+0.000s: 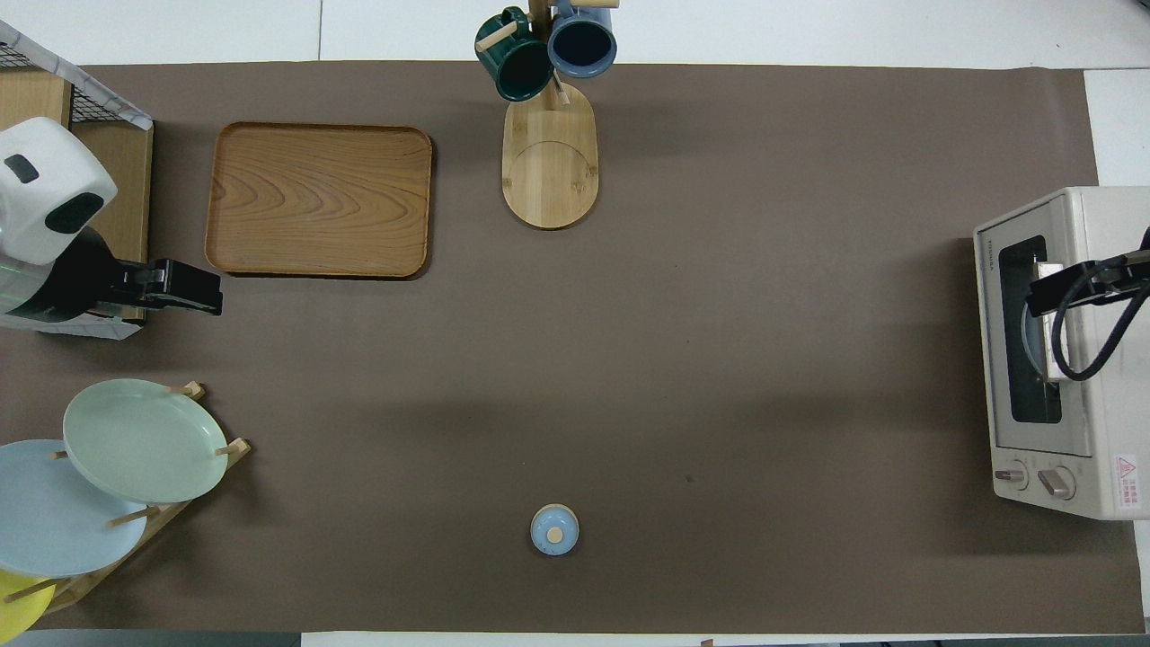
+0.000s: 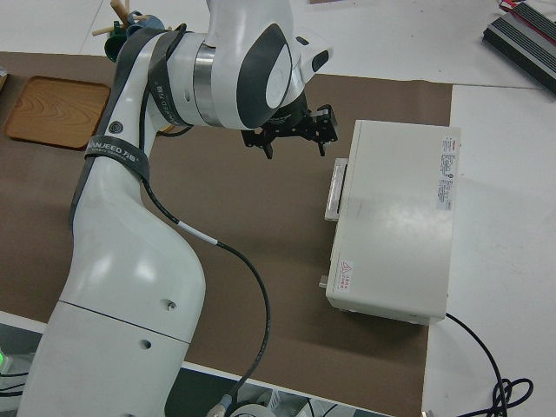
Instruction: Put eggplant into oven
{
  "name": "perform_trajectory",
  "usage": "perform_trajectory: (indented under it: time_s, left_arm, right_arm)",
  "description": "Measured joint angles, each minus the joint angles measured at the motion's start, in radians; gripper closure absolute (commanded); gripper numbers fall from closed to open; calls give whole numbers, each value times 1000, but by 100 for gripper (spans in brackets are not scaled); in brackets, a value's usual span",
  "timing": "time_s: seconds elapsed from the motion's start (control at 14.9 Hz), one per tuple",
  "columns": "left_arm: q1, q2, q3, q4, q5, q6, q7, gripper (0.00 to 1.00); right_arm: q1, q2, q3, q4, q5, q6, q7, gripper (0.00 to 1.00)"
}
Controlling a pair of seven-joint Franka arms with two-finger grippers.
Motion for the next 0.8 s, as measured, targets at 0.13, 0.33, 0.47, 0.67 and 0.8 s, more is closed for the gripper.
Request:
perform_trajectory:
  time_s: [0.13,0.33,0.47,0.67,0.8]
  left_arm:
    - [0,0,0,0,0,0,0,0]
    - [0,0,0,0,0,0,0,0]
    - [0,0,0,0,0,0,0,0]
    - [0,0,0,0,0,0,0,0]
    - [0,0,0,0,0,0,0,0]
  right_arm:
    - [-1,1,-4,-3,0,7,1,0]
    - [2,3,-6,-1,0,19,1,0]
    - [44,6,-33,7,0,17,1,0]
    - [95,6,-65,13,0,16,8,0]
    - [86,7,-65,14,34,18,19,0]
